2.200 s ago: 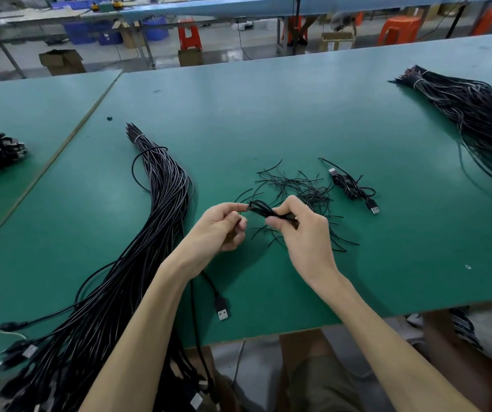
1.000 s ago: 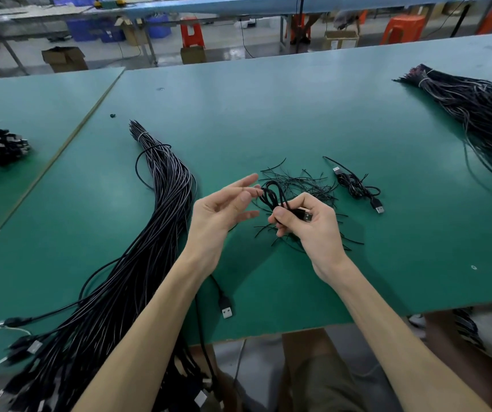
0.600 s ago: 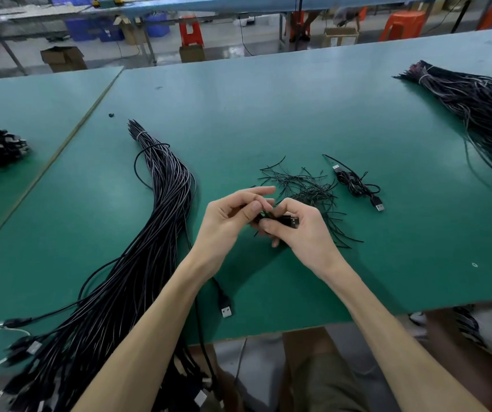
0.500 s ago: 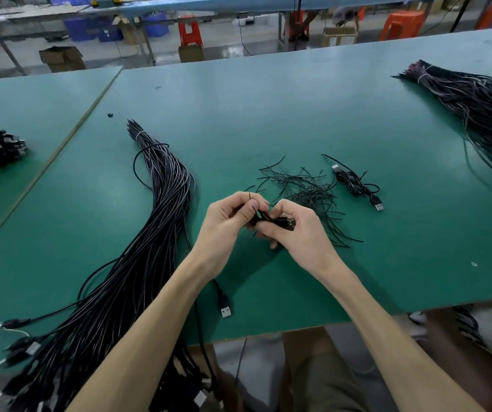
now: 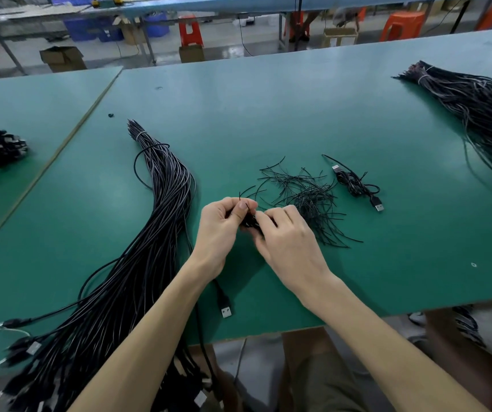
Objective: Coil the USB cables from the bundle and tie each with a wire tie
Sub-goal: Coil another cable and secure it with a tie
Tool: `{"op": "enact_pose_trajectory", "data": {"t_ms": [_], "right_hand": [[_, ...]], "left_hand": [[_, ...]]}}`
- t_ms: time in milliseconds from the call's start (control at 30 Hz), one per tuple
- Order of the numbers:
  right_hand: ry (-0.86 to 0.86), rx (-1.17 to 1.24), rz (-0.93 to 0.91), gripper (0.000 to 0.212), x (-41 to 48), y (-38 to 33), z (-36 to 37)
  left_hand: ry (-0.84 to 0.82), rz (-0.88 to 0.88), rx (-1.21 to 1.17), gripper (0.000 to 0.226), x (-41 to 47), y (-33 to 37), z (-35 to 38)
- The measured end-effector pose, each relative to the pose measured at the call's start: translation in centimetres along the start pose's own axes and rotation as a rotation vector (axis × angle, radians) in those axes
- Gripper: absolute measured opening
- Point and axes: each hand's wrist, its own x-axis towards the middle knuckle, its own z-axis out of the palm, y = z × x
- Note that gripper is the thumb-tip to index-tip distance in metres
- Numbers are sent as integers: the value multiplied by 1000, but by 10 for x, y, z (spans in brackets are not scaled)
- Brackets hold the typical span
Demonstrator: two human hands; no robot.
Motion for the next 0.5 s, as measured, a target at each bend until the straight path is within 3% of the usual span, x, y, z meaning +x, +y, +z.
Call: {"op": "enact_pose_trajectory", "data": {"t_ms": [267,500], "right_hand": [[-25,-242,-50,15,0,-2,12],[-36,-204,-25,7,1,-3,13]], "left_hand": [[2,-86,-60,23,-1,3,2],[-23,-103,-98,22,-2,4,3]]}}
